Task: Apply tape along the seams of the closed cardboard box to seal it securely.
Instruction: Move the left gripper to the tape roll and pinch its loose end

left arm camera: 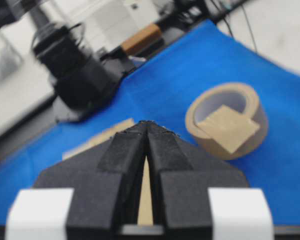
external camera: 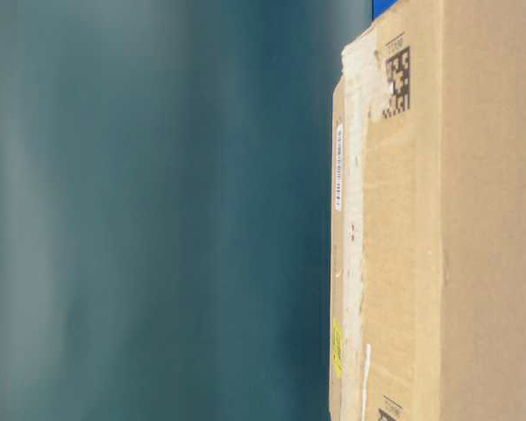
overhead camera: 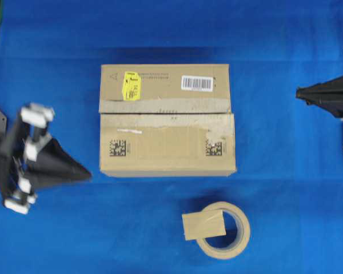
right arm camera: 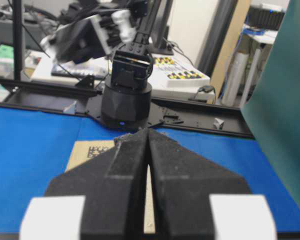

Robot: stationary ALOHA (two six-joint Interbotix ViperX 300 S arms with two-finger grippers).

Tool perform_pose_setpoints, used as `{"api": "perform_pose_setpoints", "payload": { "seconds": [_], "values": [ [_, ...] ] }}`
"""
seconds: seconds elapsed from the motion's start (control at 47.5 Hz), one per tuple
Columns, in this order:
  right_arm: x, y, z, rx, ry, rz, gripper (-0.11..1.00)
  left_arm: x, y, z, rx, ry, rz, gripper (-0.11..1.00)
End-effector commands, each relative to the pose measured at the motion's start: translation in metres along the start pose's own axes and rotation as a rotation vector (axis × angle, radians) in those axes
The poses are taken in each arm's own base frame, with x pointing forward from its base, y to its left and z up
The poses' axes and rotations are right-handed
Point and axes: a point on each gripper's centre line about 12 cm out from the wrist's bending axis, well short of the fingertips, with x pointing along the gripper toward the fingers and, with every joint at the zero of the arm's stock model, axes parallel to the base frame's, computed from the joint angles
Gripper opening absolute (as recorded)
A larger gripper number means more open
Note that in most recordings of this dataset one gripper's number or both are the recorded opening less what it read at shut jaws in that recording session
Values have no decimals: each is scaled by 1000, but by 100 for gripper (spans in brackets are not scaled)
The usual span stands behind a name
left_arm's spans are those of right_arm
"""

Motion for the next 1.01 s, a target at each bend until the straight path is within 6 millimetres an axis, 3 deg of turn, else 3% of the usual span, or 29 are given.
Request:
{"api": "perform_pose_setpoints", "payload": {
  "seconds": [0.0,0.084,0.168,0.274,0.316,0.568,0.757,0.989],
  "values": [
    [3,-1,9,-4,-34,-7,0,21,-9,7,109,-9,-45,1],
    [4,-2,9,-7,-39,-8,0,39,-22,4,216,15,-100,8],
    [4,-1,10,-9,-42,-7,0,58,-34,-3,281,46,-152,25],
    [4,-1,10,-15,-45,-6,0,85,-50,-17,330,106,-224,58],
    [4,-1,10,-18,-43,-5,0,95,-54,-22,336,124,-244,64],
    [4,0,11,-34,-51,0,0,155,-75,-59,470,203,-325,56],
    [4,-1,10,-35,-48,0,0,180,-79,-84,565,235,-353,55],
    [5,0,9,-38,-41,3,0,200,-80,-93,582,242,-346,55]
  ]
}}
